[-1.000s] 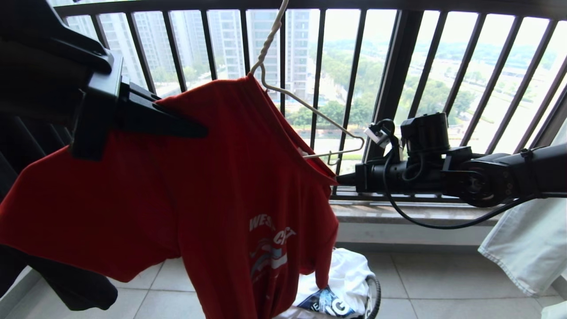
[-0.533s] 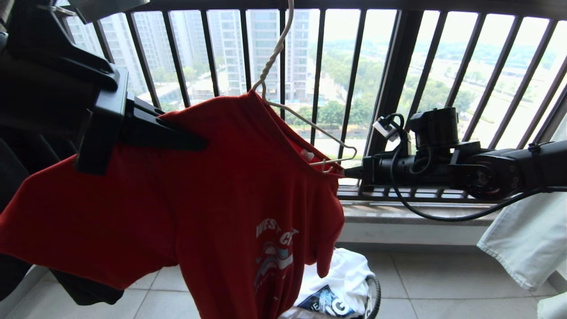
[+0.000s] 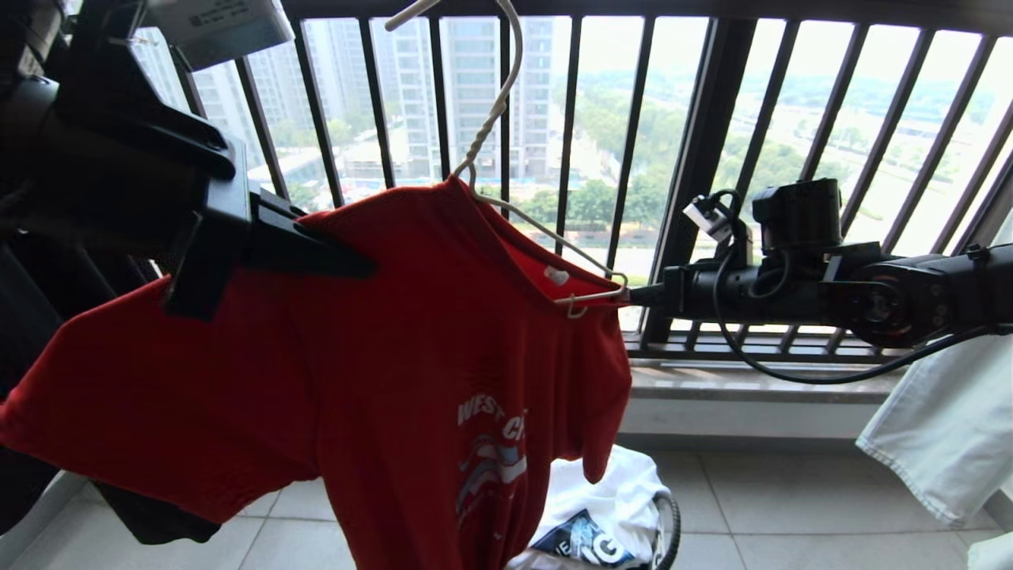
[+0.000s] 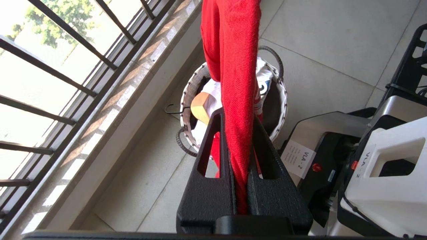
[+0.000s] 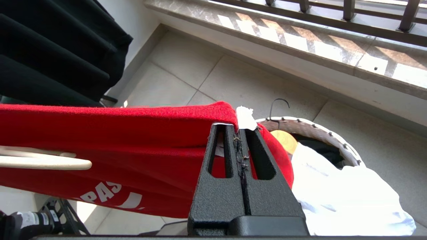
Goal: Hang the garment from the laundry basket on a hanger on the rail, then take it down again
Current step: Hang the clothes on the clothes rack
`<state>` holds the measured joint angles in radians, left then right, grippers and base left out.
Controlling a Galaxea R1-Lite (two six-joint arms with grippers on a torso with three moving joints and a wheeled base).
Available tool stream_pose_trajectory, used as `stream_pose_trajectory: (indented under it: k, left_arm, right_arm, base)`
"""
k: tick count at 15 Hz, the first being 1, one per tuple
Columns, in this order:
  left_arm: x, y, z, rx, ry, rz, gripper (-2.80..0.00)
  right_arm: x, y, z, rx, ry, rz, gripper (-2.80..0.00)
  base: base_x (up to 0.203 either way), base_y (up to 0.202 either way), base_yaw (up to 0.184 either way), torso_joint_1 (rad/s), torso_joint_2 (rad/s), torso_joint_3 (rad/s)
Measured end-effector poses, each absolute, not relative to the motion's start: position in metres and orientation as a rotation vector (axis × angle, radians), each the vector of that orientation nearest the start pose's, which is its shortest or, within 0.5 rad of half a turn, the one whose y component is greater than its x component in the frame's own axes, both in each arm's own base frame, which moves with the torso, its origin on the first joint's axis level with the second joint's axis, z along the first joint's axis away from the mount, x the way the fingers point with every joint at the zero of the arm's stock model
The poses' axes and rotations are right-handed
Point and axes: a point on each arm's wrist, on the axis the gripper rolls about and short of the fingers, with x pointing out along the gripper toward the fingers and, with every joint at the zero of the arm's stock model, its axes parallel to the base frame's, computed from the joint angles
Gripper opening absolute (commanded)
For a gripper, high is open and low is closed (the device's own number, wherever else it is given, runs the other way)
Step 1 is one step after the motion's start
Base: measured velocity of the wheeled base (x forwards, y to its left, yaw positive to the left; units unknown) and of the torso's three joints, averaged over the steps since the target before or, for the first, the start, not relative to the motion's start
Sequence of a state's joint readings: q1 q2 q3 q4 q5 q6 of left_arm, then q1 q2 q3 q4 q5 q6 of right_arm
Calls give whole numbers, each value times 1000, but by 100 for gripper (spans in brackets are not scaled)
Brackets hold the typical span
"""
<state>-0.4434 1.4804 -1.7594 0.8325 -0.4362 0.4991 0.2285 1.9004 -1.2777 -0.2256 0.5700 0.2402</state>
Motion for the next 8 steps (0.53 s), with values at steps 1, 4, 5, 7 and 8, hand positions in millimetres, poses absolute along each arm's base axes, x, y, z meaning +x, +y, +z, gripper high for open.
stream_pose_trajectory:
  k: [1,4,5,7,8]
  left_arm:
    - [184,-98,368,456,331,-973,-280]
    - [182,-97,374,448,296,-968,-280]
    - [180,-98,376,445,290,-972,-280]
    - [176,-99,378,436,282,-982,-280]
    - [174,-99,379,436,277,-988,-280]
  right_arm:
    - [361,96,205,289,503,736,-280]
    - [359,97,204,269,517,742,-280]
    - [359,97,203,269,518,744,-280]
    - [360,98,202,270,521,748,-280]
    - [359,100,202,269,522,751,-280]
  base:
    - [0,0,0,0,0,0]
    - [0,0,0,0,0,0]
    - [0,0,0,0,0,0]
    - [0,0,0,0,0,0]
    - [0,0,0,0,0,0]
